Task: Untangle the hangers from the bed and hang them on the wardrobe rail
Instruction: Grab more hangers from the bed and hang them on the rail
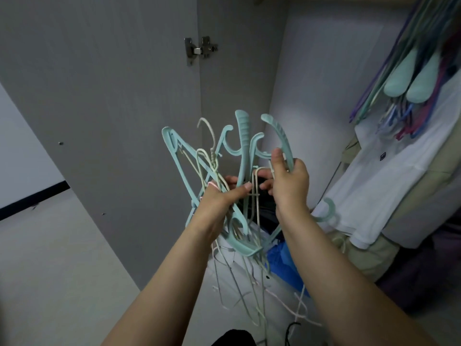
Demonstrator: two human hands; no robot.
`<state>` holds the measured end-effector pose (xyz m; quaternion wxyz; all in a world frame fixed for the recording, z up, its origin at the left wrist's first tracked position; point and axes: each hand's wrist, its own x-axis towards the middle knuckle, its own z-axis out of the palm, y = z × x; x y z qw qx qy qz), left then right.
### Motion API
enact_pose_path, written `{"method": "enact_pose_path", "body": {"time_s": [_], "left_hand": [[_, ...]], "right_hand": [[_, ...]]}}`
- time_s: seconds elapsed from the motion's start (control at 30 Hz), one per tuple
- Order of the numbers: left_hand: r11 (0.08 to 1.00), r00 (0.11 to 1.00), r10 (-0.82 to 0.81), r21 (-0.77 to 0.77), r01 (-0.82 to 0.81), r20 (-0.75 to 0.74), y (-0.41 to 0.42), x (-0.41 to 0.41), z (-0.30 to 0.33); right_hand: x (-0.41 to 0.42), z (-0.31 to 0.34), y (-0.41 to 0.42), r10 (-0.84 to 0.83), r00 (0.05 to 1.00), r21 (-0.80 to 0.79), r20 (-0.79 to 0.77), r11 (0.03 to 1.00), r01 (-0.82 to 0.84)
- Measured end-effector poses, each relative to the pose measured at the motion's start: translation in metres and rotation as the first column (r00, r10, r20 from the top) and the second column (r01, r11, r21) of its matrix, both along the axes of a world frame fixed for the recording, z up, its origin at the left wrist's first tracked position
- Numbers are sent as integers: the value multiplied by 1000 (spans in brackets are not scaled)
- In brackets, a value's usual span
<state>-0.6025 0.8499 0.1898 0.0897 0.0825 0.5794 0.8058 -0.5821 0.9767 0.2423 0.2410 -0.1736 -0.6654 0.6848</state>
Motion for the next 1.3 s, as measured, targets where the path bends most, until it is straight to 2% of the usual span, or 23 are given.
{"method": "enact_pose_path", "body": {"time_s": [0.13,0.33,0.43,0.53,0.63,0.73,0.8,0.93,1.0,1.07,1.17,1.23,1.3], "left_hand": [[993,999,-28,-112,25,-20,-4,-1,-8],[993,997,-73,-99,71,-22,-10,4,-4],[990,992,-129,-49,129,3,-8,2,-5],[996,994,-89,-7,90,57,-9,2,-8],[998,994,-41,-42,46,105,-7,4,-13],[994,994,-33,-99,43,102,-2,5,-12],[985,998,-20,-170,31,67,-1,4,-12],[956,997,-75,-282,76,17,-6,4,-17],[943,994,-105,-317,96,-10,-10,7,-18],[951,994,-102,-298,85,-40,-13,9,-16],[980,997,-46,-195,32,-65,-22,10,-7],[992,999,-5,-125,-2,-52,-32,5,-4],[996,998,47,-76,-49,-33,-42,-1,-5]], "right_hand": [[-2,4,-9,-73,996,-93,-47,993,68],[2,1,-26,-94,992,-172,-84,982,79],[4,-1,-33,-48,995,-221,-83,975,29],[5,-4,-35,86,996,-228,-35,969,-92],[6,3,-23,187,982,-139,28,974,-182],[3,10,-9,175,983,67,61,982,-179],[-2,14,1,157,984,150,88,974,-168],[-14,31,30,141,980,108,142,982,-157],[-17,37,45,220,942,109,253,961,-254],[-17,36,60,344,862,123,371,903,-413],[-14,25,75,593,678,-71,434,772,-631],[-16,15,78,661,629,-208,409,739,-641],[-16,3,78,618,642,-201,453,773,-602]]}}
